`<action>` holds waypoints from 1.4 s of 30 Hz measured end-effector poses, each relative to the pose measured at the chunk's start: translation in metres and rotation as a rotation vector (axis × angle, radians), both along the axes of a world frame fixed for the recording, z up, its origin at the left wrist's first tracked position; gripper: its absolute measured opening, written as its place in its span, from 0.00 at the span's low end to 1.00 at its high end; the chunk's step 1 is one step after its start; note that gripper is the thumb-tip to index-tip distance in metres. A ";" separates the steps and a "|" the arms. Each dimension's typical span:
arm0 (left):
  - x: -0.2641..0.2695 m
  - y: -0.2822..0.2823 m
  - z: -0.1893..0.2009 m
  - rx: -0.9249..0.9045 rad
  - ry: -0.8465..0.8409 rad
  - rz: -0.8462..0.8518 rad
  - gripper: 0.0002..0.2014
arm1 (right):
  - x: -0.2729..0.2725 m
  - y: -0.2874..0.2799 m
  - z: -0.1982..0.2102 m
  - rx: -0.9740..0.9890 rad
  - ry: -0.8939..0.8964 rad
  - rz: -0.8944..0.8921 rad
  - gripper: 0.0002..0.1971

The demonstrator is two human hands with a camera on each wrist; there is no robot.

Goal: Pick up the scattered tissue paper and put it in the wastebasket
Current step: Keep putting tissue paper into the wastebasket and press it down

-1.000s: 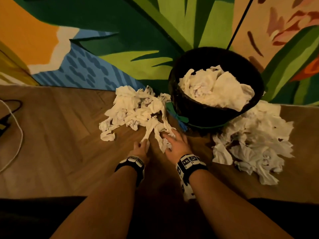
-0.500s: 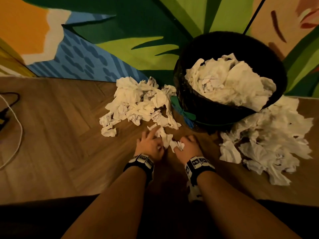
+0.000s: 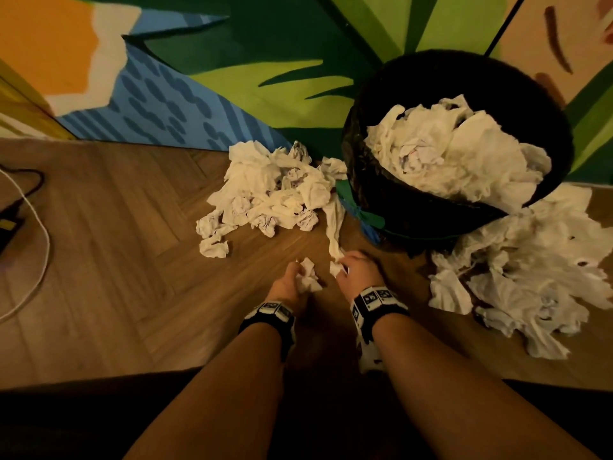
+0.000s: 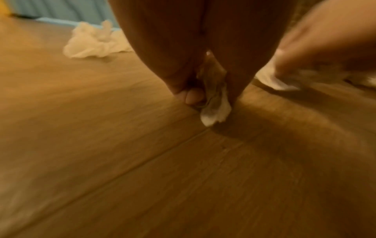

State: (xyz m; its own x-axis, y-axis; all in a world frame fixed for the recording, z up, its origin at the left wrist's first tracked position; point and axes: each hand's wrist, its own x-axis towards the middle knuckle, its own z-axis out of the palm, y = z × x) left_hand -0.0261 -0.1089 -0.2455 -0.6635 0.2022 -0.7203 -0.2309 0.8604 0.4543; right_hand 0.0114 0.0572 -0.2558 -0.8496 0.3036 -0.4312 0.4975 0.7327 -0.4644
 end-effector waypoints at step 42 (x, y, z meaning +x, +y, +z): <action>-0.034 0.136 0.237 0.737 0.758 -0.107 0.14 | 0.037 0.147 0.251 -0.674 1.019 -1.085 0.05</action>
